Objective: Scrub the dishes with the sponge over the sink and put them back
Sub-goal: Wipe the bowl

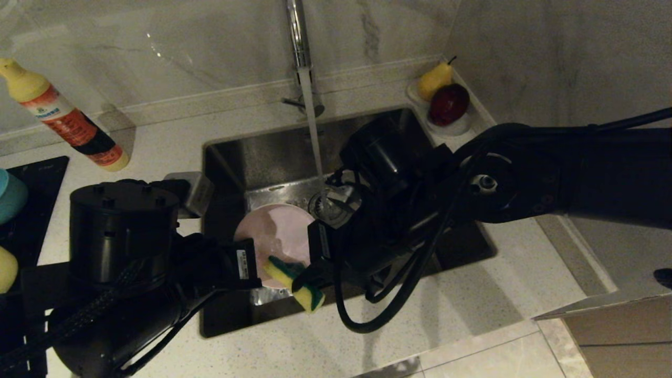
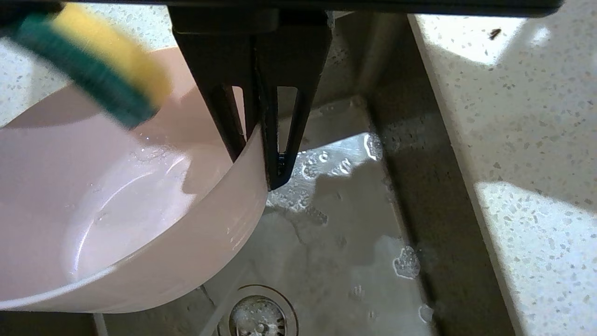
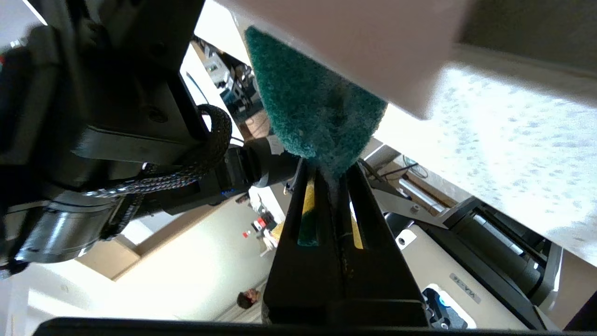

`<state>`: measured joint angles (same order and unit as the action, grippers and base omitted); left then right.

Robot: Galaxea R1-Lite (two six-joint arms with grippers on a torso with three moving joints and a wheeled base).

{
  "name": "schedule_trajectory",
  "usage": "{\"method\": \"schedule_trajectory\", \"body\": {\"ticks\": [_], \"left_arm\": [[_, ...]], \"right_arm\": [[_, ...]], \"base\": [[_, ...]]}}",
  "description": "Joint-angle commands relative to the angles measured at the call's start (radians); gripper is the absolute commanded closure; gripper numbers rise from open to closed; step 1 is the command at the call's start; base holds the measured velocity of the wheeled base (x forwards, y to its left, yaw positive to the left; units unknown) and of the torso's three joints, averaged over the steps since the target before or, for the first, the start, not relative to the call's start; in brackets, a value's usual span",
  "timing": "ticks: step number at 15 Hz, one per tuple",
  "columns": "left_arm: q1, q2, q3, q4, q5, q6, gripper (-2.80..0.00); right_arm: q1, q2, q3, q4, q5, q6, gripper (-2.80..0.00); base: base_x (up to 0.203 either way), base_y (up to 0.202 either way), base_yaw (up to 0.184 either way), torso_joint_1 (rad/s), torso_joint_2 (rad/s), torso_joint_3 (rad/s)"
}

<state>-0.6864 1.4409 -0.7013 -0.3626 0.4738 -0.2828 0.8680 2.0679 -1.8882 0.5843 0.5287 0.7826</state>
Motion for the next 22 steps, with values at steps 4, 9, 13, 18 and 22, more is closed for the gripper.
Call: {"method": "schedule_trajectory", "body": {"ticks": [4,9,13,18,22], "left_arm": [[-0.002,-0.004,0.026,-0.001,-0.005,-0.043,0.00],[-0.005,-0.035,0.061,0.000,-0.015,-0.052,0.00],[-0.007,-0.048,0.073,0.001,-0.023,-0.052,0.00],[-0.007,-0.045,0.078,-0.002,-0.018,-0.055,0.00],[-0.005,-0.040,0.082,-0.003,-0.012,-0.053,0.00]], "right_arm": [[0.028,0.028,-0.017,-0.007,0.001,0.001,0.00],[0.006,0.019,-0.041,-0.033,-0.003,0.003,0.00],[-0.027,-0.005,-0.043,-0.073,-0.004,0.004,0.00],[-0.070,-0.046,-0.042,-0.065,-0.007,0.003,0.00],[-0.072,-0.087,-0.042,-0.046,-0.007,0.003,0.00]], "base": [[0.000,0.000,0.000,0.000,0.00,0.000],[0.000,0.000,0.000,0.000,0.00,0.000],[0.000,0.000,0.000,0.000,0.00,0.000],[0.000,0.000,0.000,0.000,0.00,0.000],[0.000,0.000,0.000,0.000,0.00,0.000]]}}
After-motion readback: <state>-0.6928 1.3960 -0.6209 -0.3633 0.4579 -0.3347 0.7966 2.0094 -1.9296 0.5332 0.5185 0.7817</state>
